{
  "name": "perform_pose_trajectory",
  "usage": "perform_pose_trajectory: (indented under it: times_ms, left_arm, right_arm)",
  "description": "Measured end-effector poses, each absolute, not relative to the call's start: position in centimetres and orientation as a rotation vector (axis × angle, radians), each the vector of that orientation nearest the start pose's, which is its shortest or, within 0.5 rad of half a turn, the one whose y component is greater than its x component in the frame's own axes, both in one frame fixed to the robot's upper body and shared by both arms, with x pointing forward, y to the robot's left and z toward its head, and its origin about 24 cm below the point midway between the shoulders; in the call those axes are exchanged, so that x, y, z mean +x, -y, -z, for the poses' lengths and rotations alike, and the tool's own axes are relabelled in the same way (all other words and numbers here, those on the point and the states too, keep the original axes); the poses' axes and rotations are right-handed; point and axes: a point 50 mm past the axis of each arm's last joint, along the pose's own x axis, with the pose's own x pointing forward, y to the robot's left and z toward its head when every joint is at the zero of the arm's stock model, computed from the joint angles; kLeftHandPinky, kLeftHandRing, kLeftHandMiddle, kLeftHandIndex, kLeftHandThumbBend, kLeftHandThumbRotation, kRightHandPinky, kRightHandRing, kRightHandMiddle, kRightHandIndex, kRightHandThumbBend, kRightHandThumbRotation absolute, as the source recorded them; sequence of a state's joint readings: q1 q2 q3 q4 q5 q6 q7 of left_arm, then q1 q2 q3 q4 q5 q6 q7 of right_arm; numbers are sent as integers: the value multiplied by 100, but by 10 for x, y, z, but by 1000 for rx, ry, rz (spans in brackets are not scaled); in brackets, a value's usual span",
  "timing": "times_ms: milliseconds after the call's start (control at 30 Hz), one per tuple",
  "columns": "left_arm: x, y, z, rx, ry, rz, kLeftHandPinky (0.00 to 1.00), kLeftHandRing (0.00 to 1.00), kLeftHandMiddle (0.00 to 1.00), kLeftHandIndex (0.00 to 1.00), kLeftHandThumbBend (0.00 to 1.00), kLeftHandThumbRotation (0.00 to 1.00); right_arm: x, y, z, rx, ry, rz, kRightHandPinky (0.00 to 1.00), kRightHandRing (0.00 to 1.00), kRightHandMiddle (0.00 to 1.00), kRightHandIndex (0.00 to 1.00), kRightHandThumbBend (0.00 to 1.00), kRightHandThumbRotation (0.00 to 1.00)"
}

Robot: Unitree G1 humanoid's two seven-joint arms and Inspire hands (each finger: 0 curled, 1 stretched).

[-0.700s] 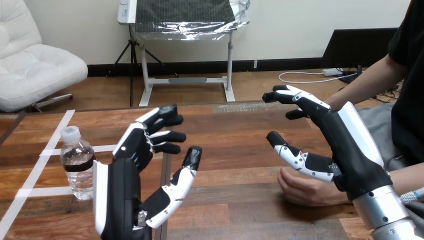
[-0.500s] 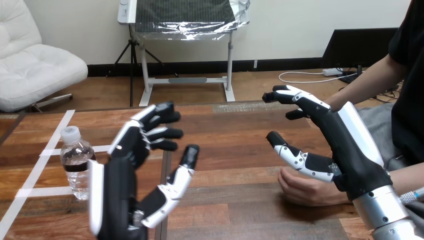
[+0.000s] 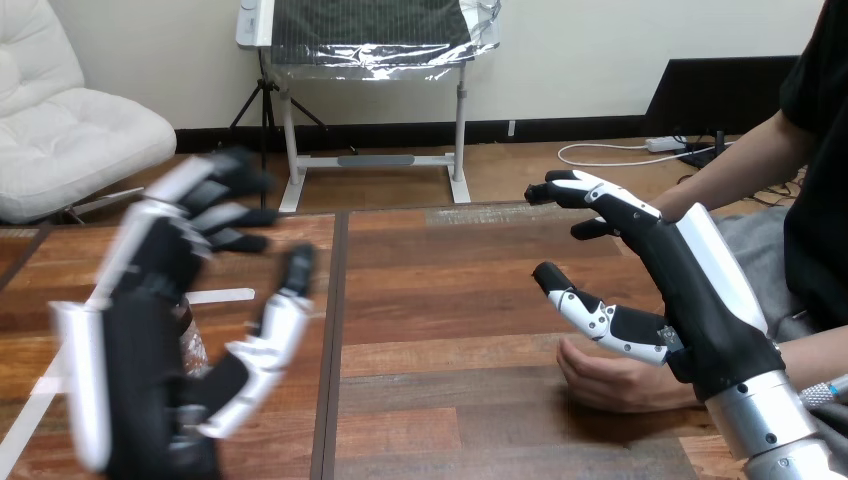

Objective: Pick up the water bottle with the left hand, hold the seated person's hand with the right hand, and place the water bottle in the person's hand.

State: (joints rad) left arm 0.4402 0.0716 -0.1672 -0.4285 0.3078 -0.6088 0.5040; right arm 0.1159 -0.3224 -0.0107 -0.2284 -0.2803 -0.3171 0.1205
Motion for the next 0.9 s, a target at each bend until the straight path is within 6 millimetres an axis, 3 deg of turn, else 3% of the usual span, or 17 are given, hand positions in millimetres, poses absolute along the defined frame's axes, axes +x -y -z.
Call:
perform_pose_trajectory:
  times_ms: [400,733,900]
  left_arm:
    - [140,-167,-118,342,788,-479,61,68,74,76,53,14]
    - [142,-182,-117,476,772,-612,82,86,87,86,62,18]
    - [143,-190,-113,509,731,-651,87,89,91,88,68,22]
  right_arm:
    - [222,181,-99,-632,385,-209,74,84,87,76,39,0]
    - [222,181,-99,-636,385,-209,74,84,87,76,40,0]
    - [222,181,-99,-636,383,-209,74,85,87,76,40,0]
